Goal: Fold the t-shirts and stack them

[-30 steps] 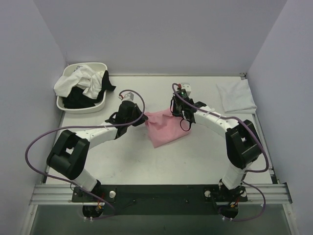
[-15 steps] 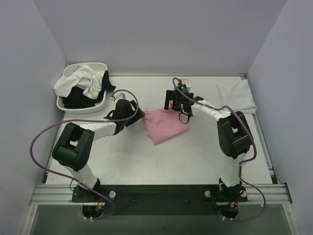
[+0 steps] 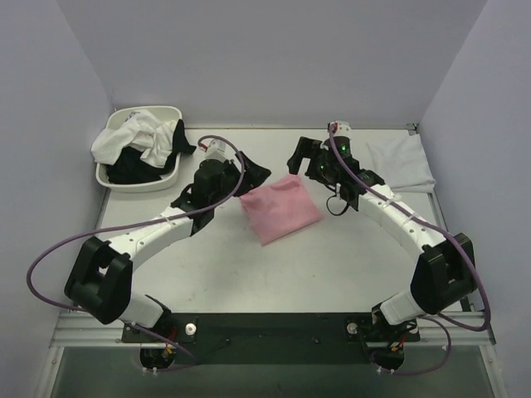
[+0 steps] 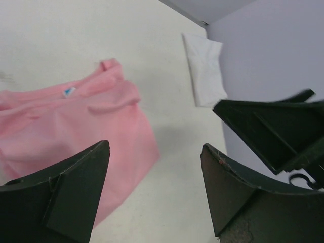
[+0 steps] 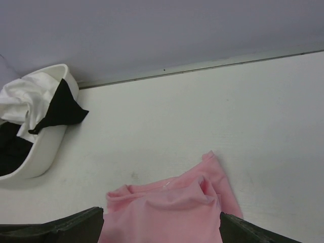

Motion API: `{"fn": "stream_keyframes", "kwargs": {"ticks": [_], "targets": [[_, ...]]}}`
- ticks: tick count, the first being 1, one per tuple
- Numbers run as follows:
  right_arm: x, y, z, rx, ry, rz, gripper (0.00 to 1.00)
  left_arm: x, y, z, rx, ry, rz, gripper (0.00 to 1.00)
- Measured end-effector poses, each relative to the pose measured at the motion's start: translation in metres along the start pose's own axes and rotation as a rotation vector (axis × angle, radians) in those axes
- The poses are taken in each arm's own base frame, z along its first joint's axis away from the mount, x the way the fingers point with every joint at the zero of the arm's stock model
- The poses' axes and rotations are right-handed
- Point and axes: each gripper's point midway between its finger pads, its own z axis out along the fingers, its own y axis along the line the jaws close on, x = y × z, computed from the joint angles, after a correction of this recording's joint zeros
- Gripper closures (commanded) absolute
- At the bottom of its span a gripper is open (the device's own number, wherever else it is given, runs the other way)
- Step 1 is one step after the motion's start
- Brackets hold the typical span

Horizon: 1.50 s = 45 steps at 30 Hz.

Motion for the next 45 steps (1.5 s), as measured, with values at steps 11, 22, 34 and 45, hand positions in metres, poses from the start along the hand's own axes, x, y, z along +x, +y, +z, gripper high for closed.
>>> {"fn": "stream_keyframes", "kwargs": {"ticks": [11,22,34,45], "targets": [[0.023,-0.002,0.055,-0.245,0.218,0.277,0.00,0.079,0.027,0.029,0.220,0.173,-0.263,0.18],[0.035,0.040,0.064,-0.425,0.329,0.435,0.00,0.092,0.030,0.033,0.358,0.189,-0.318,0.20],[0.067,0.063,0.070,-0.494,0.420,0.594,0.00,0.137,0.082,0.023,0.255,0.267,-0.417,0.21],[0.113,0.047,0.126,-0.494,0.488,0.653,0.00,0.149,0.077,0.018,0.285,0.292,-0.425,0.21]]}}
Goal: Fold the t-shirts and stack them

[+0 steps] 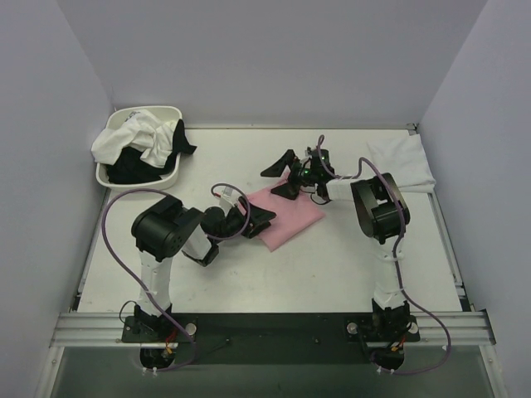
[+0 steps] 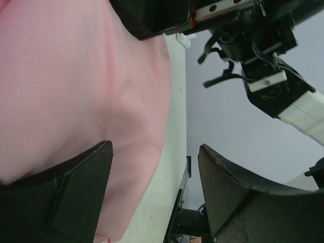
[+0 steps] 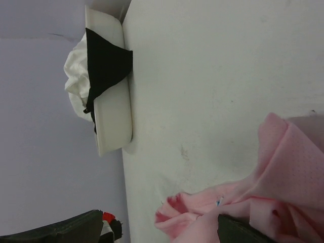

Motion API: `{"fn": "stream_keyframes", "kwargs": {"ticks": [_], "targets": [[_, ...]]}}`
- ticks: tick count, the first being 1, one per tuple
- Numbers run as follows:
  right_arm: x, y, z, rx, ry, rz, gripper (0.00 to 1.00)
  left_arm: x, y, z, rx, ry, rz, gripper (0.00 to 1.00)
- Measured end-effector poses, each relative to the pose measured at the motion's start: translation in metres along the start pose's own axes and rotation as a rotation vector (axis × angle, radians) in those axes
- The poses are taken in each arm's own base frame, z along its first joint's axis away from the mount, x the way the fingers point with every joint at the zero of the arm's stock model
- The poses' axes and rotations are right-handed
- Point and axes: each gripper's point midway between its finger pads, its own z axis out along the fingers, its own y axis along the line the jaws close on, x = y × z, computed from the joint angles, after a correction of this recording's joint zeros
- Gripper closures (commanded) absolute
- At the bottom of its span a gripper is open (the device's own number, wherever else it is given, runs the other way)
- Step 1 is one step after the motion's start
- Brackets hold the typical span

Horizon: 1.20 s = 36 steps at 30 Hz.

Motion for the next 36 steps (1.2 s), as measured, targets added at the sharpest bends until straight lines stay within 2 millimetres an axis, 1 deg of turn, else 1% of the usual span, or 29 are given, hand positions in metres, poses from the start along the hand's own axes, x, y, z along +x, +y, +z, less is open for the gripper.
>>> {"fn": "stream_keyframes", "kwargs": {"ticks": [1,2,5,9,12,14,17,18,19,20,22,24,25,27,28,29,31,33,34,36], "targets": [[-0.002,-0.008,0.006,-0.011,0.014,0.025,0.00,0.001,0.000,0.000,0.001,0.001,0.001,0.21],[-0.004,-0.007,0.006,-0.033,0.025,0.035,0.00,0.002,0.000,-0.001,0.001,0.003,0.002,0.21],[-0.023,-0.002,0.008,-0.062,-0.003,0.013,0.00,0.005,0.000,-0.003,0.001,0.009,0.014,0.21],[-0.045,-0.008,0.009,-0.060,-0.039,-0.015,0.00,0.011,-0.003,-0.008,0.002,0.030,0.048,0.21],[-0.059,-0.010,0.007,-0.053,-0.063,-0.043,0.00,0.014,-0.012,-0.012,0.018,0.048,0.080,0.21],[-0.067,-0.010,0.004,-0.048,-0.079,-0.060,0.00,0.014,-0.025,-0.013,0.046,0.053,0.105,0.20],[-0.074,-0.012,-0.002,-0.023,-0.097,-0.085,0.00,0.010,-0.051,-0.014,0.087,0.058,0.155,0.18],[-0.076,-0.011,-0.006,-0.011,-0.104,-0.093,0.00,0.008,-0.062,-0.013,0.093,0.059,0.174,0.18],[-0.077,-0.009,-0.011,0.012,-0.110,-0.104,0.00,0.003,-0.078,-0.010,0.107,0.056,0.205,0.18],[-0.078,-0.002,-0.017,0.019,-0.117,-0.121,0.00,-0.001,-0.094,-0.009,0.123,0.050,0.236,0.18],[-0.081,0.020,-0.033,0.036,-0.139,-0.173,0.00,-0.011,-0.128,-0.004,0.153,0.035,0.298,0.18],[-0.084,0.051,-0.057,0.054,-0.180,-0.259,0.00,-0.022,-0.165,-0.003,0.191,0.014,0.359,0.18],[-0.084,0.064,-0.068,0.065,-0.201,-0.303,0.00,-0.025,-0.177,-0.004,0.200,0.006,0.380,0.18],[-0.090,0.086,-0.100,0.147,-0.278,-0.412,0.00,-0.032,-0.194,-0.004,0.182,-0.010,0.423,0.17],[-0.093,0.092,-0.112,0.187,-0.308,-0.447,0.00,-0.035,-0.197,-0.003,0.156,-0.015,0.444,0.17],[-0.101,0.098,-0.130,0.272,-0.362,-0.492,0.00,-0.039,-0.198,-0.002,0.117,-0.023,0.466,0.17],[-0.117,0.098,-0.154,0.409,-0.449,-0.543,0.00,-0.045,-0.191,0.000,0.042,-0.030,0.488,0.17],[-0.135,0.085,-0.176,0.557,-0.508,-0.558,0.00,-0.047,-0.175,-0.002,-0.038,-0.023,0.498,0.17],[-0.144,0.072,-0.187,0.622,-0.524,-0.550,0.00,-0.046,-0.163,-0.005,-0.086,-0.015,0.498,0.17],[-0.161,0.036,-0.211,0.746,-0.545,-0.495,0.00,-0.043,-0.144,-0.014,-0.155,-0.003,0.494,0.17]]}}
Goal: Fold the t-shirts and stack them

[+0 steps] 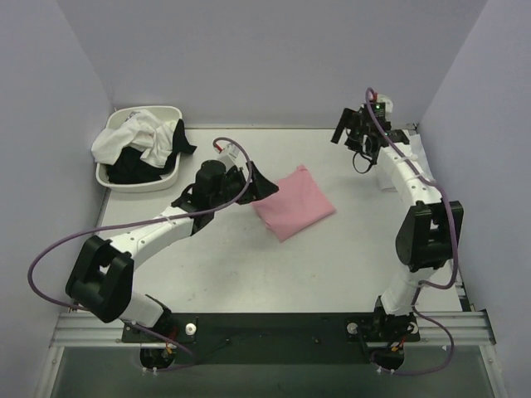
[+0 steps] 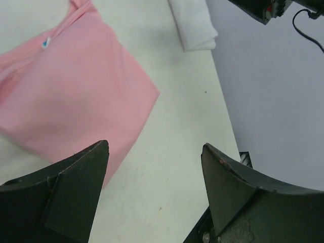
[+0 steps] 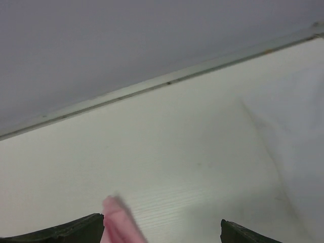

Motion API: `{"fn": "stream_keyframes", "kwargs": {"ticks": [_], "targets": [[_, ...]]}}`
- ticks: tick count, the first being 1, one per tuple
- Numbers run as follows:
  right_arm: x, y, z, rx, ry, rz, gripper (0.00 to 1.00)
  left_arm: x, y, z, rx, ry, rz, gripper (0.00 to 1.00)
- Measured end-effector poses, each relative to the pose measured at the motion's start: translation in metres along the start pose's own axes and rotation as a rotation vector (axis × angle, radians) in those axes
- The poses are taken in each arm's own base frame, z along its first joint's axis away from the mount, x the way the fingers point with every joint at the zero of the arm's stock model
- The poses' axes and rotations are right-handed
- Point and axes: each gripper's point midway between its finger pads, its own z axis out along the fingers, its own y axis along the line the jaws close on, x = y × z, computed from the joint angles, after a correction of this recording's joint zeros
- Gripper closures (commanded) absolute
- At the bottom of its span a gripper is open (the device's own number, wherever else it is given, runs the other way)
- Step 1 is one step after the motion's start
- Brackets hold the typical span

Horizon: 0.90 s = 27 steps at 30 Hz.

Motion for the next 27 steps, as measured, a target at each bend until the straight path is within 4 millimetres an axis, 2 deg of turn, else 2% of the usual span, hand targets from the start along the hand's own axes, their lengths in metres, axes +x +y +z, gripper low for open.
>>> {"fn": "stream_keyframes", "kwargs": {"ticks": [5,7,9,13,17,21,27], "targets": [[0.020,-0.116,0.041,0.240,0.097,0.116,0.00,0.035,0.027,-0.033,-0.083,0.039,-0.011,0.16],[0.033,-0.150,0.054,0.303,0.139,0.152,0.00,0.044,0.026,-0.045,-0.083,0.046,-0.008,0.16],[0.048,-0.173,0.068,0.349,0.184,0.171,0.00,0.052,0.023,-0.056,-0.074,0.047,0.000,0.16],[0.058,-0.183,0.092,0.369,0.228,0.171,0.00,0.061,0.018,-0.069,-0.052,0.047,0.012,0.16],[0.039,-0.183,0.107,0.359,0.196,0.175,0.00,0.077,0.033,-0.076,-0.076,0.072,0.004,0.16],[0.026,-0.193,0.112,0.372,0.164,0.193,0.00,0.091,0.046,-0.078,-0.103,0.102,-0.004,0.16],[0.020,-0.227,0.107,0.443,0.139,0.279,0.00,0.095,0.049,-0.079,-0.106,0.115,-0.006,0.16]]}}
